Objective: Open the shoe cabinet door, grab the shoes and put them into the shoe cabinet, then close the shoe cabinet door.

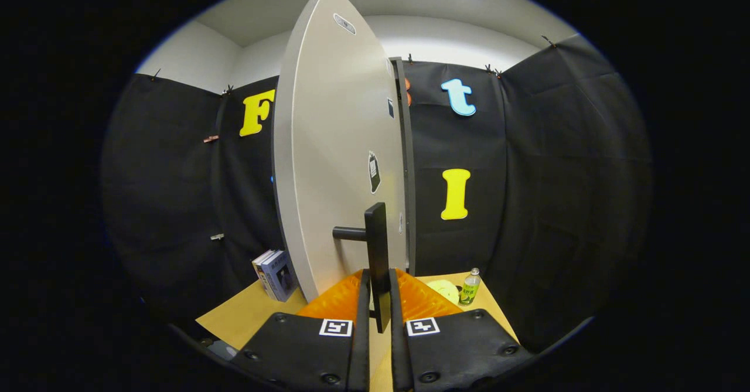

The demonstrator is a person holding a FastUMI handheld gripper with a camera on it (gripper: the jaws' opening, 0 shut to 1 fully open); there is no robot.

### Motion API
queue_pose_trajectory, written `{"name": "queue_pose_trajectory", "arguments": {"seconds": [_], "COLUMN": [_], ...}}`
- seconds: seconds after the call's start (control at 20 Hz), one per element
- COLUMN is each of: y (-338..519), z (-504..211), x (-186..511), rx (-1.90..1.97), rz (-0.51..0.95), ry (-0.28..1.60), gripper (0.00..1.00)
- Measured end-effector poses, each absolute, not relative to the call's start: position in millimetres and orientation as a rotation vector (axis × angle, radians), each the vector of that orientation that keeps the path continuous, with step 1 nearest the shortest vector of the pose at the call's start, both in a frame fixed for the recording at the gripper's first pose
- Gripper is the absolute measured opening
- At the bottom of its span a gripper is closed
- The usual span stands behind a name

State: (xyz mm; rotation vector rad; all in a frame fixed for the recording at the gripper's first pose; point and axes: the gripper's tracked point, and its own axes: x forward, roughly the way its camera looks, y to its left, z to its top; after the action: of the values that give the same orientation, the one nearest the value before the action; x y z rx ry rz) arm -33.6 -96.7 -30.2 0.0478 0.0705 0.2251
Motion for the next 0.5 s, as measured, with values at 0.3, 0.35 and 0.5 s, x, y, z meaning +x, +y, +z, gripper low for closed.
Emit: {"name": "queue_pose_trajectory", "arguments": {"seconds": [0.3,0.35,0.5], "y": [-125,-131,-147], "z": [-25,-25,-22], "x": [-37,-36,-40], "rx": [0.07,0.069,0.082], "rz": [0.156,0.139,0.099], "ry": [0.058,0.058,0.052], "gripper": [0.17,0.16,0.14]}}
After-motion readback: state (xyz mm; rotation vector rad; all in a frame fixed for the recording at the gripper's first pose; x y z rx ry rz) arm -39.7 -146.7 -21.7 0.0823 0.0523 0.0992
